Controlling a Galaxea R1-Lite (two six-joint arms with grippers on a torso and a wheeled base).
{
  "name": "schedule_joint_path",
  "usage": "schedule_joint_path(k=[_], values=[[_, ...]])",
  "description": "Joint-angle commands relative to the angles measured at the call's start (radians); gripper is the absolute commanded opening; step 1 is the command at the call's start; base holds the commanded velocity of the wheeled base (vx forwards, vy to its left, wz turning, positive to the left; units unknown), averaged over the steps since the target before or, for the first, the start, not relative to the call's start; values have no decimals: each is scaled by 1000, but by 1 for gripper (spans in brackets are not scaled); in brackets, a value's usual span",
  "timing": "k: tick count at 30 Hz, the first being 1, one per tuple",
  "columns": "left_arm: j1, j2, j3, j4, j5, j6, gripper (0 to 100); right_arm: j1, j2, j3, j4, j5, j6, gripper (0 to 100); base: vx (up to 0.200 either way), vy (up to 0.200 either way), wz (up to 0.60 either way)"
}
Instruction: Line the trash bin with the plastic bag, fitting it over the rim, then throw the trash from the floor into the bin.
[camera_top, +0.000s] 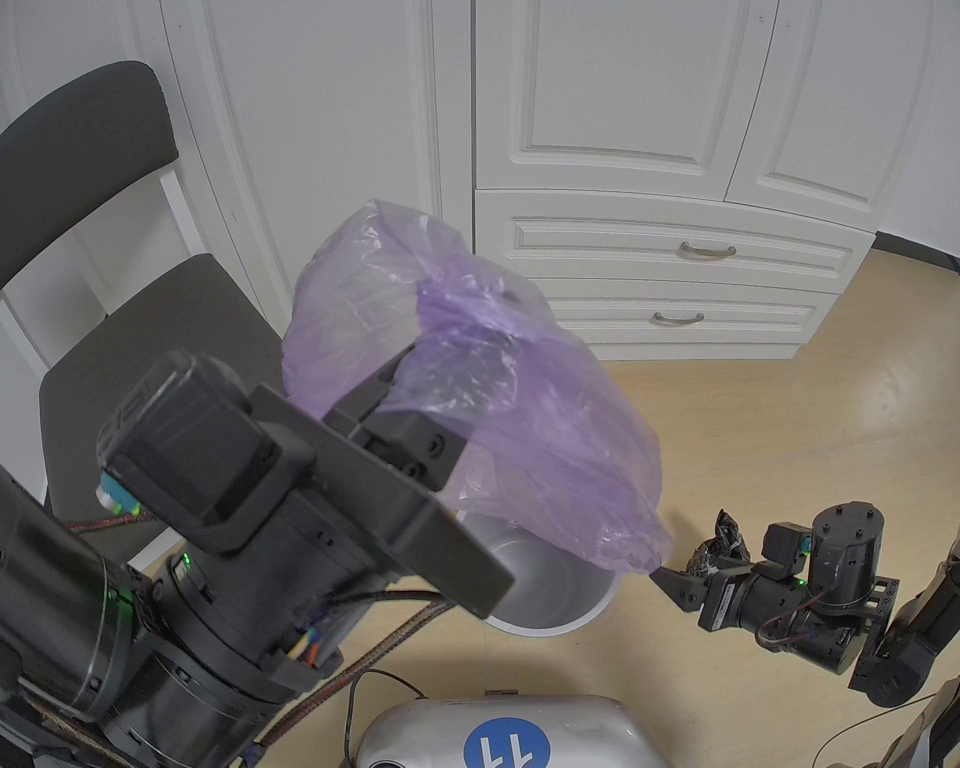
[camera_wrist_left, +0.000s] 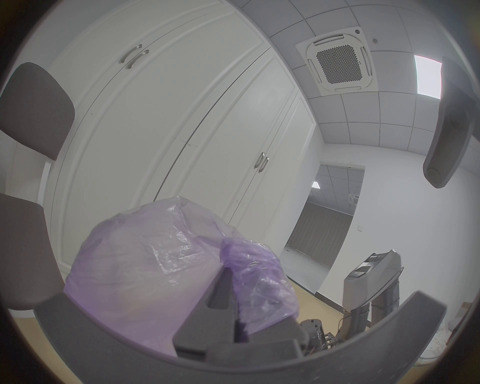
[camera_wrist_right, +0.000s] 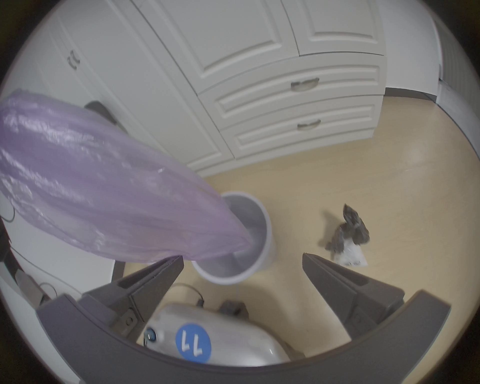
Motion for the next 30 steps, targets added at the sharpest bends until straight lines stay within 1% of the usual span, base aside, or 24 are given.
schedule_joint_path(k=[1, 4, 10, 15, 22, 25, 28, 29, 30], values=[[0, -9, 6, 1, -1, -3, 0, -67, 152, 48, -243, 5, 1, 100, 0, 0, 0], [0, -9, 9, 1, -1, -3, 0, -75, 163, 72, -305, 5, -11, 100, 0, 0, 0], [0, -6, 9, 1, -1, -3, 0, -81, 120, 89, -307, 5, -48, 100, 0, 0, 0], [-1, -7, 9, -1, -1, -2, 0, -80, 132, 80, -318, 6, -47, 100, 0, 0, 0], [-3, -9, 5, -1, -3, -3, 0, -55, 164, 77, -319, 8, -37, 100, 0, 0, 0], [-9, -11, 6, -1, -1, -5, 0, -58, 178, 68, -371, 6, -18, 100, 0, 0, 0], [-17, -9, 5, -1, -1, -5, 0, -57, 181, 68, -371, 8, 28, 100, 0, 0, 0], [-17, -9, 5, -1, -1, -5, 0, -55, 181, 68, -371, 8, 30, 100, 0, 0, 0], [-21, -9, 5, -1, -1, -5, 0, -53, 174, 66, -371, 16, 59, 100, 0, 0, 0]])
